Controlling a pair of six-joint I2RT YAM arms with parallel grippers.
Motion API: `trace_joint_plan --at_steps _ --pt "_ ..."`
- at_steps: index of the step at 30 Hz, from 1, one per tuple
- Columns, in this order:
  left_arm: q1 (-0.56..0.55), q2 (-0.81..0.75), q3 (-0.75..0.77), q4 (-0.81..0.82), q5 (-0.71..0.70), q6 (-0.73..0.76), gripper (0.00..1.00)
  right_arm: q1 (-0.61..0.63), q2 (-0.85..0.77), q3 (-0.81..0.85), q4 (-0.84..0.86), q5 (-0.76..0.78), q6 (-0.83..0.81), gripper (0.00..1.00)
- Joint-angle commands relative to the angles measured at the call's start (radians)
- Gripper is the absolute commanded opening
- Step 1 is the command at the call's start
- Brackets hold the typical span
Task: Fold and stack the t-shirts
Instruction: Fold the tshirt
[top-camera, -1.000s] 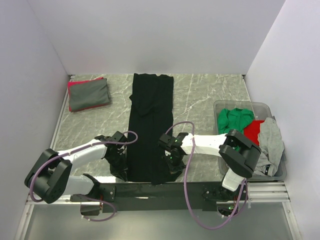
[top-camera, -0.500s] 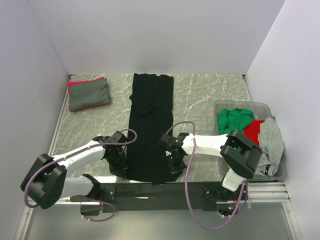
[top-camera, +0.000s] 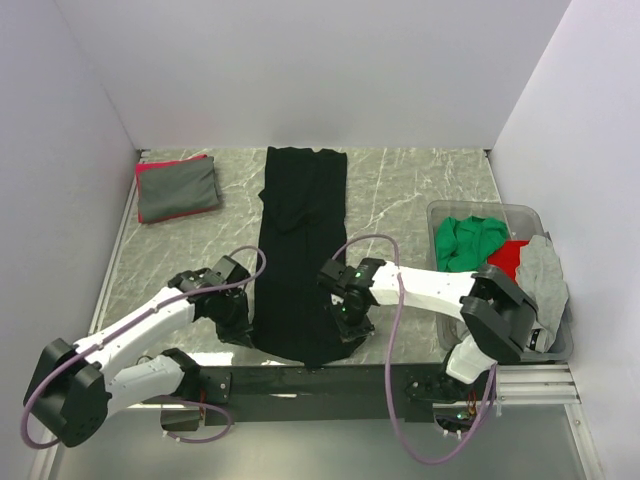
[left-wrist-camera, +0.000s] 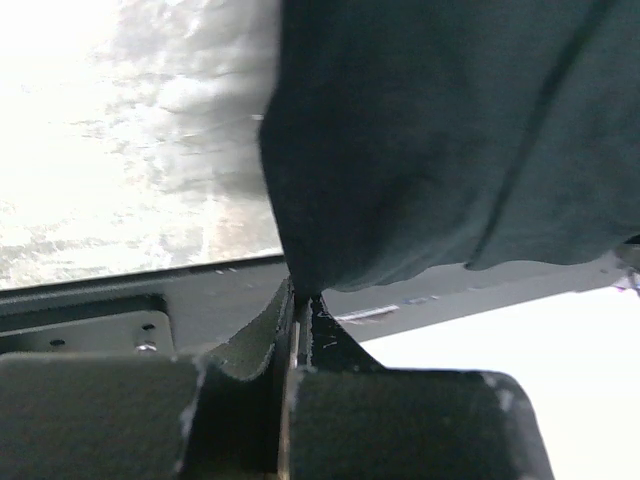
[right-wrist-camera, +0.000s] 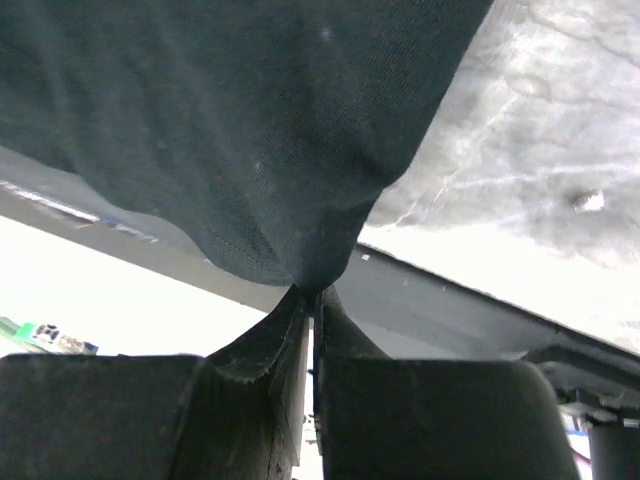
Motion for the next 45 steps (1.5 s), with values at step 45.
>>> trace_joint_plan --at_steps 45 --pt "0.379 0.82 0.925 0.293 -0.008 0.214 0.0 -0.45 0.544 0.979 -0.222 0.292 -0.154 0.0"
